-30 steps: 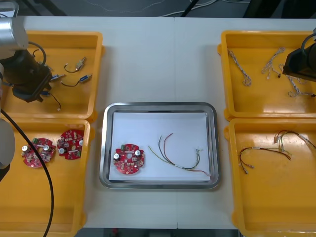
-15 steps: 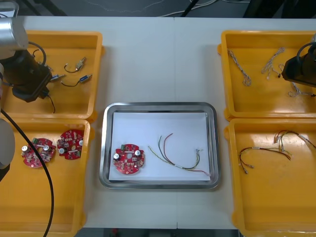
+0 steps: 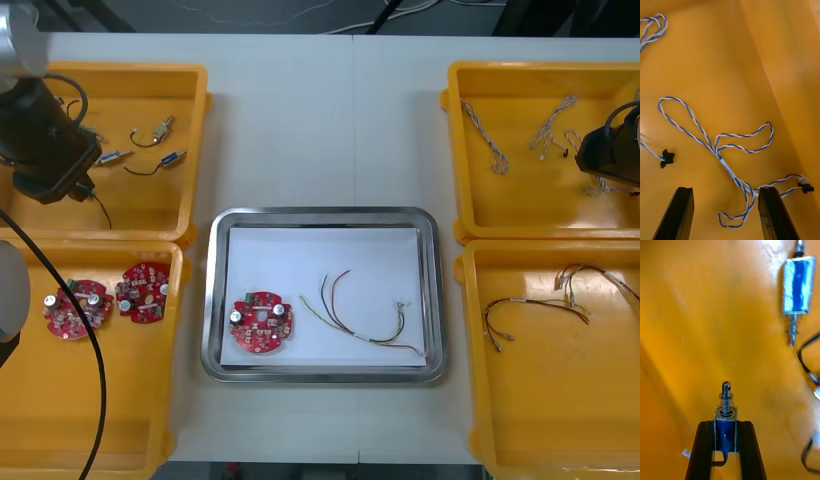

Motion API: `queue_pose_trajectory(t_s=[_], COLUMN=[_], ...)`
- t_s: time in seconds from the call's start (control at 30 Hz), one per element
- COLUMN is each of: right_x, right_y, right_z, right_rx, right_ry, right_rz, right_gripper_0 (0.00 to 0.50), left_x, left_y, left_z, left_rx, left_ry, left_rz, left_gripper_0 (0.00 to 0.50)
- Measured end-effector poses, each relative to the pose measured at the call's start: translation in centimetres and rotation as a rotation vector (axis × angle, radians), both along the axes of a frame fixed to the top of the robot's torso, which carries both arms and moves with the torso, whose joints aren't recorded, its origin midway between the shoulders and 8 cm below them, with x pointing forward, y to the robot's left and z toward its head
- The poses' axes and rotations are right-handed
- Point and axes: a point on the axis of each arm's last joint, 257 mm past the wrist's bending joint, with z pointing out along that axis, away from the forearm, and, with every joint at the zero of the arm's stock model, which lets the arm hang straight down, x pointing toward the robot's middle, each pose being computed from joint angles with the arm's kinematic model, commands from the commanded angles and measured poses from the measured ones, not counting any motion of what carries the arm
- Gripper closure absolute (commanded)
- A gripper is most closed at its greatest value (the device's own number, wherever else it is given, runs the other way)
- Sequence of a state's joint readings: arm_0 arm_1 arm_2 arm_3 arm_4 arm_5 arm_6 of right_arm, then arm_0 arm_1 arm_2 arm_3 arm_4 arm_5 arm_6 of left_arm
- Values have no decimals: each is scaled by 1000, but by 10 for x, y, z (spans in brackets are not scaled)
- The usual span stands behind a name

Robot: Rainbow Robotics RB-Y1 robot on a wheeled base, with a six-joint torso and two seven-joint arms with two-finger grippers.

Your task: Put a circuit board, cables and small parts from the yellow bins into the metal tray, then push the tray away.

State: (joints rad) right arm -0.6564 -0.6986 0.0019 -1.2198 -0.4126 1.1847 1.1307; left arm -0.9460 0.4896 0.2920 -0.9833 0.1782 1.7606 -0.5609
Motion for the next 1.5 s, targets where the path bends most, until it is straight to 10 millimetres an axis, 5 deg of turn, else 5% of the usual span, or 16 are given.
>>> queue_pose_trajectory(t_s=[0.27, 0.7, 1.0, 1.1, 1.17, 1.2, 1.23, 1.5], right_x=[-2, -2, -2, 0, 0, 0, 0, 0], right_y=[-11, -11, -10, -10, -9, -9, -9, -8], right_z=[-18, -25, -28, -27, -27, -27, -27, -28], right_rx=[-40, -50, -52, -48, -47, -46, -45, -38], right_ry=[35, 42, 46, 40, 40, 40, 40, 41], right_rz=[22, 27, 31, 31, 31, 31, 31, 31], right_gripper_0=[0, 0, 0, 70, 402, 402, 489, 500], left_x=[-8, 0, -13, -18, -22, -25, -27, -43], left_y=[-17, -47, -89, -101, -111, -116, -121, -158], left_z=[41, 118, 129, 123, 118, 116, 114, 99], left_rx=[-11, 45, 85, 105, 116, 119, 120, 146], left_ry=[-26, -328, -398, -391, -387, -385, -383, -365], left_rz=[-48, -225, -393, -441, -483, -506, -527, -666], left_gripper_0=[500, 500, 500, 500, 500, 500, 500, 500])
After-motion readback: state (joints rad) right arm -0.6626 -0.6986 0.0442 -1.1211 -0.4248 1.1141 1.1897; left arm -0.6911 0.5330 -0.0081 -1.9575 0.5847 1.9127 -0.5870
